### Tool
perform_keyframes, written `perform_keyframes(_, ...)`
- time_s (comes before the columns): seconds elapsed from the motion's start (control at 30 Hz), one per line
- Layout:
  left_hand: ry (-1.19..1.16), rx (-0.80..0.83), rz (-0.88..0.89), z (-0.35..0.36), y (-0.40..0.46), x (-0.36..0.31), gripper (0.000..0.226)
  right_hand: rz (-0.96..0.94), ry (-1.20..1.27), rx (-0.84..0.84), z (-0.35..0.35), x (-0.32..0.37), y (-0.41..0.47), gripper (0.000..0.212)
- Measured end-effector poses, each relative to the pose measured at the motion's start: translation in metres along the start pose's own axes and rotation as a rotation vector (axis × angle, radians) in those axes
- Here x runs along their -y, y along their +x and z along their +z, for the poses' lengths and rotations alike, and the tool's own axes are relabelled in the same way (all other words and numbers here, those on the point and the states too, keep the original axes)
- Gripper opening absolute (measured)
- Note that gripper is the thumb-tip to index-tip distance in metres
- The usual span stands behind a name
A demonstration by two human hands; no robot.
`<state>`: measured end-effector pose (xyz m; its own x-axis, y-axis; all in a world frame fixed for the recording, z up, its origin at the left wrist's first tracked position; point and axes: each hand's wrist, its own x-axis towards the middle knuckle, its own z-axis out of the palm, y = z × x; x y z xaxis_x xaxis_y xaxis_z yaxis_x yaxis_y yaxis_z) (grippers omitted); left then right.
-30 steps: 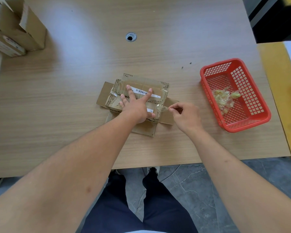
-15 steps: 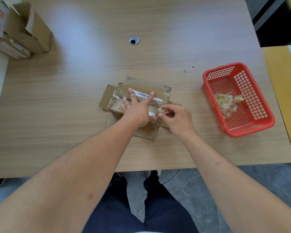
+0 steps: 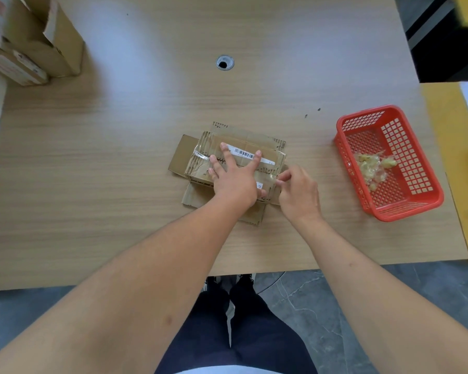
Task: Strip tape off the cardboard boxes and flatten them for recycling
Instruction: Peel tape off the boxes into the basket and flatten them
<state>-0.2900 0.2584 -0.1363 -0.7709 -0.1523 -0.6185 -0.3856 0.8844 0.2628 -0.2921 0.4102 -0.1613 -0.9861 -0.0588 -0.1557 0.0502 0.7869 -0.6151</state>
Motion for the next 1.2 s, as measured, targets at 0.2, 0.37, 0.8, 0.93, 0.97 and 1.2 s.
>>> perform_keyframes(0.2, 0.041, -0.031, 0.056, 0.001, -0.003, 0.003, 0.095, 0.283, 0.344, -0.076, 0.007, -0.001, -0.002, 0.012)
perform_keyframes(0.37, 0.055, -0.017, 0.084, -0.001, 0.000, 0.001, 0.097, 0.452, 0.502, -0.121, 0.016, -0.005, 0.004, 0.012)
perform_keyframes(0.8, -0.302, -0.258, -0.111, 0.013, 0.009, -0.025, 0.049, 0.029, 0.272, 0.189, -0.029, -0.015, 0.014, 0.017)
perform_keyframes(0.93, -0.349, -0.374, -0.045, 0.033, 0.009, -0.017, 0.047, 0.042, 0.298, 0.276, -0.027, -0.022, 0.024, 0.017)
perform_keyframes(0.97, -0.342, -0.382, -0.041, 0.035, 0.009, -0.016, 0.048, 0.075, 0.332, 0.279, -0.025, -0.024, 0.024, 0.018)
perform_keyframes(1.2, -0.283, -0.388, -0.049, 0.038, 0.011, -0.014, 0.049, 0.375, 0.840, 0.297, -0.031, -0.027, 0.017, 0.016)
